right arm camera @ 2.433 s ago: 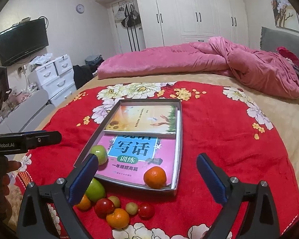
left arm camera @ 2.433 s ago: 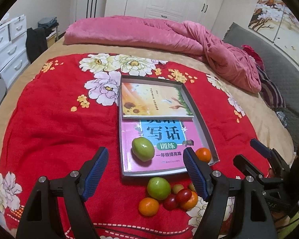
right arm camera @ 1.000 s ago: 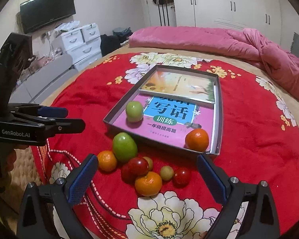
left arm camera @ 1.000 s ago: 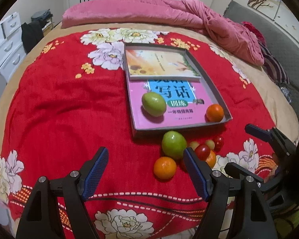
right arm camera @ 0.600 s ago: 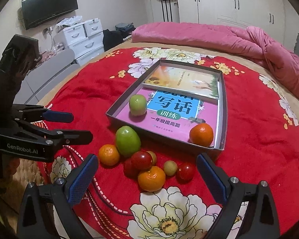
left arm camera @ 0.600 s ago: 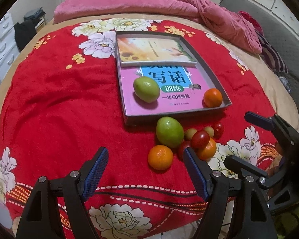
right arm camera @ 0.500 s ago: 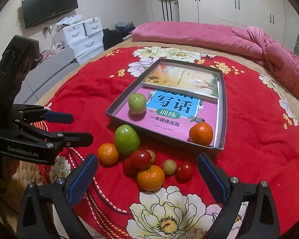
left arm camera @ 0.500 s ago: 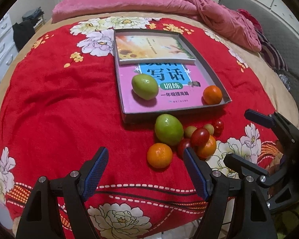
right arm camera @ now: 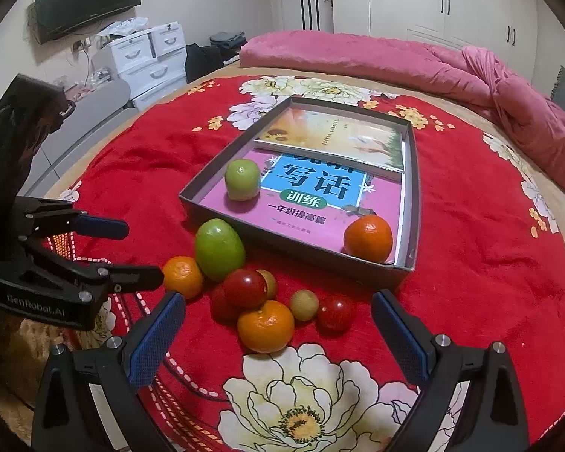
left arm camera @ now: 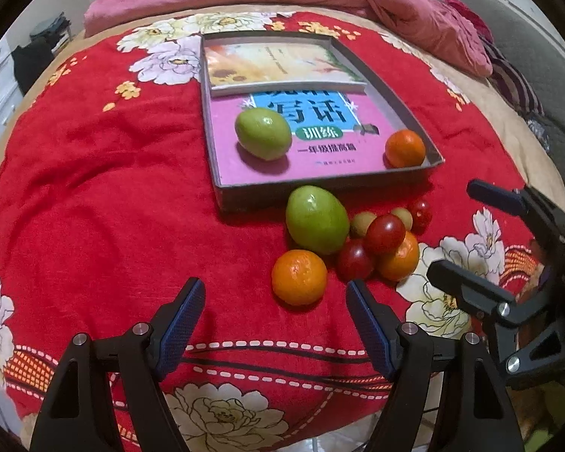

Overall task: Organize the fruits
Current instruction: 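Grasp a red tomato with the right tool while the left tool grasps a tangerine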

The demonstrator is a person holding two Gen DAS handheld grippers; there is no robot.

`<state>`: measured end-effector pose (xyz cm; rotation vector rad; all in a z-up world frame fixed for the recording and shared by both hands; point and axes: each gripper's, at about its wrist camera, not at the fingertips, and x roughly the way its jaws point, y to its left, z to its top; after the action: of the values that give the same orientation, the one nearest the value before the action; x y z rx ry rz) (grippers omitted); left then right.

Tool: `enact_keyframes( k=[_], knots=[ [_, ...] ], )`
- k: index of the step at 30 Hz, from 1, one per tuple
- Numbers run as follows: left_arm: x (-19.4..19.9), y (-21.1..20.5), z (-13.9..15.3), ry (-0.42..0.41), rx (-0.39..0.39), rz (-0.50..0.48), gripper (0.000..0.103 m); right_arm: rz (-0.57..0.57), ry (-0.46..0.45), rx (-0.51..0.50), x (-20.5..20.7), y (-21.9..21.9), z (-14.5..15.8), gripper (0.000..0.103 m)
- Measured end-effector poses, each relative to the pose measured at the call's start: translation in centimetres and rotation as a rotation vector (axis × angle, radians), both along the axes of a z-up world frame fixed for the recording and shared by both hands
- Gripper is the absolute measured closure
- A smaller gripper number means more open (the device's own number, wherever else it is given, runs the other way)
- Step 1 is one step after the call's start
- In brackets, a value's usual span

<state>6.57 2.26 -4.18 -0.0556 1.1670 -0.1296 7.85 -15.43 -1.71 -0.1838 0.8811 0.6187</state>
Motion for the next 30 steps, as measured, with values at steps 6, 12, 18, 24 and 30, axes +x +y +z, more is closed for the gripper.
enact_keyframes(
  k=[6, 12, 18, 24, 30],
  knots=[
    [0.2, -0.2, -1.1, 0.019, -0.020, -0.009, 0.025, 0.013, 0.027, -0.006, 0.5, 0.4, -1.0, 0.005],
    [0.3, 0.1, -1.7, 0.024, -0.057, -0.001, 0.025, 0.046, 0.048, 0.009, 1.1, 1.3, -1.3, 0.021],
    [0.5, 0.2, -2.0, 0.014, -0.072, -0.002, 0.027, 0.086, 0.091, 0.013, 1.7, 2.3, -2.3, 0.046],
    [0.7, 0.0, -2.3, 0.014, -0.084, -0.010, 0.032, 0.123, 0.098, 0.011, 1.7, 3.1, -3.0, 0.060],
    [1.0, -0.4, -2.8, 0.007, -0.088, -0.024, 0.039, 0.138, 0.103, 0.004, 1.7, 3.5, -3.5, 0.071]
  ],
)
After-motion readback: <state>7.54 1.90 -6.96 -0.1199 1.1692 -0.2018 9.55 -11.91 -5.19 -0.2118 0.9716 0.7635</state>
